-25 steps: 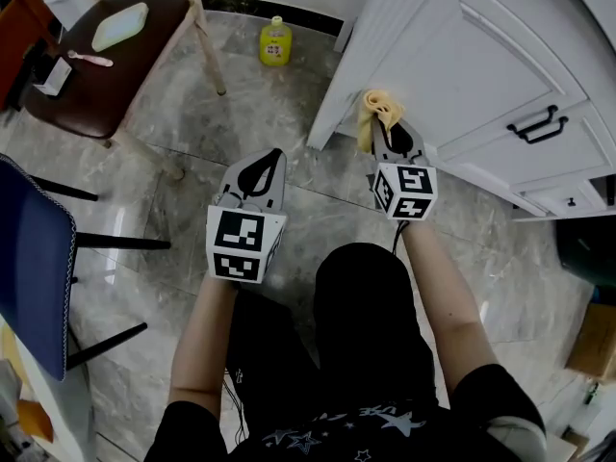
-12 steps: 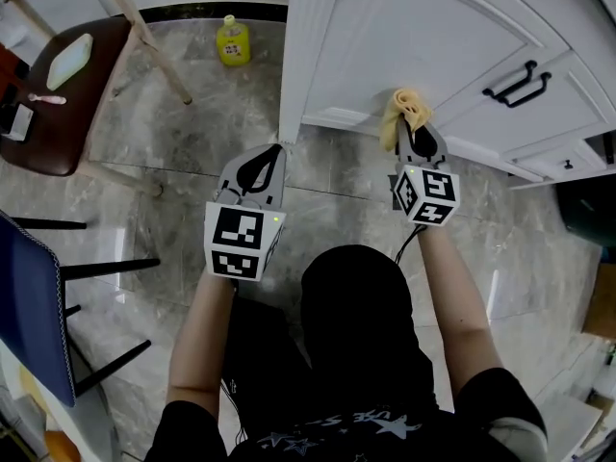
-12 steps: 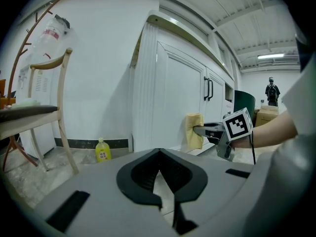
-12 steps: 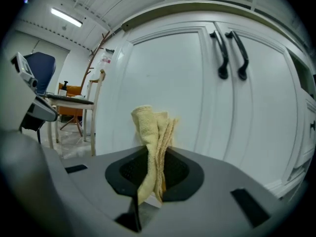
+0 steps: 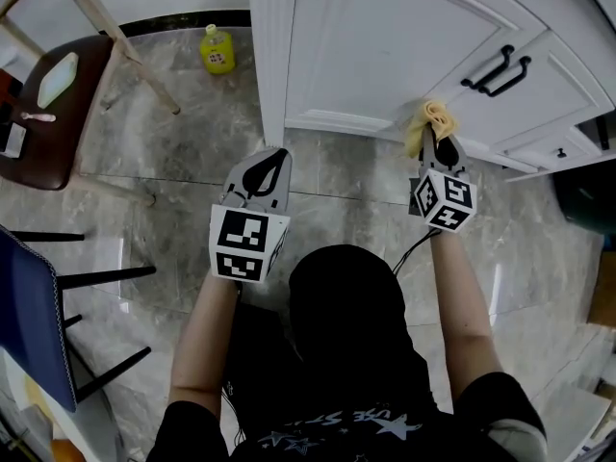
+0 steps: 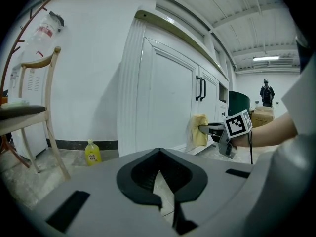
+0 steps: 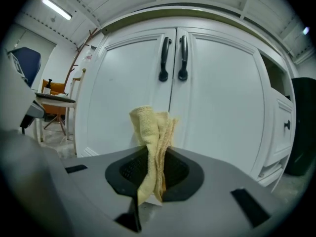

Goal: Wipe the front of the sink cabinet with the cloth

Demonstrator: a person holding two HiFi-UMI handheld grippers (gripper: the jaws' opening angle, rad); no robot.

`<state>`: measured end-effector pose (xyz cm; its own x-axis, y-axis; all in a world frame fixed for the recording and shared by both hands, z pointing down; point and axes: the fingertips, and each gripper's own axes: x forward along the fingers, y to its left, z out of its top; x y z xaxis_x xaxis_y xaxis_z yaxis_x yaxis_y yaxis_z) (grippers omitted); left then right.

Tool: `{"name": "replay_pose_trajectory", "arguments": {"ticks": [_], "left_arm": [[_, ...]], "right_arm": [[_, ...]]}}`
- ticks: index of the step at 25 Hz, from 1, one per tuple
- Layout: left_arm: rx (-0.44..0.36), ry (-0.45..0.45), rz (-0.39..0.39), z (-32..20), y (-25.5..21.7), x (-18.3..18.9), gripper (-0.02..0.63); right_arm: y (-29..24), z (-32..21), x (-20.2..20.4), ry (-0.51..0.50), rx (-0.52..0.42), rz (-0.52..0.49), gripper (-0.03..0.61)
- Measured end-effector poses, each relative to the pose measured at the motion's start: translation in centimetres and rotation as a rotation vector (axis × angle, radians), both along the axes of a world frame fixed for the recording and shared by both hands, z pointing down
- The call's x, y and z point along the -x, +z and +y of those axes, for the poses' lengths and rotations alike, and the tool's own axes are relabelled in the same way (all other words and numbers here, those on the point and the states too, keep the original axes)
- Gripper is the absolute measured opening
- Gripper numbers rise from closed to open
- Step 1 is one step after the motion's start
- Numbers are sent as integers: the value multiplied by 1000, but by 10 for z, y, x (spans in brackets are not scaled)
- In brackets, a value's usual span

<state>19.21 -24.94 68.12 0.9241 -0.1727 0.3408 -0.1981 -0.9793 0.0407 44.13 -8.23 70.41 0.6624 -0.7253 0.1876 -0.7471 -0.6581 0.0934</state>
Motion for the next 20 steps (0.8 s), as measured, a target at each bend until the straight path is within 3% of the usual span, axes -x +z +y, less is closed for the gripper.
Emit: {"name": "replay_pose_trajectory", "arguments": {"ticks": [4, 7, 11, 17, 20], "left_arm": [[0, -11, 14, -3, -3, 2, 14], [3, -23, 22, -6, -4, 8, 15], [25, -57, 16, -16, 2, 25, 15], [49, -121, 13, -37, 6, 54, 15], [58, -141, 21, -46, 4, 65, 15]], "right_arm": [[5, 13, -3, 44, -11, -23, 64], [5, 7, 8, 22, -15, -25, 64], [13, -30, 43, -99, -1, -28, 64], [33, -106, 103, -342, 104, 10, 64], [39, -139, 123, -399, 127, 10, 64]]}}
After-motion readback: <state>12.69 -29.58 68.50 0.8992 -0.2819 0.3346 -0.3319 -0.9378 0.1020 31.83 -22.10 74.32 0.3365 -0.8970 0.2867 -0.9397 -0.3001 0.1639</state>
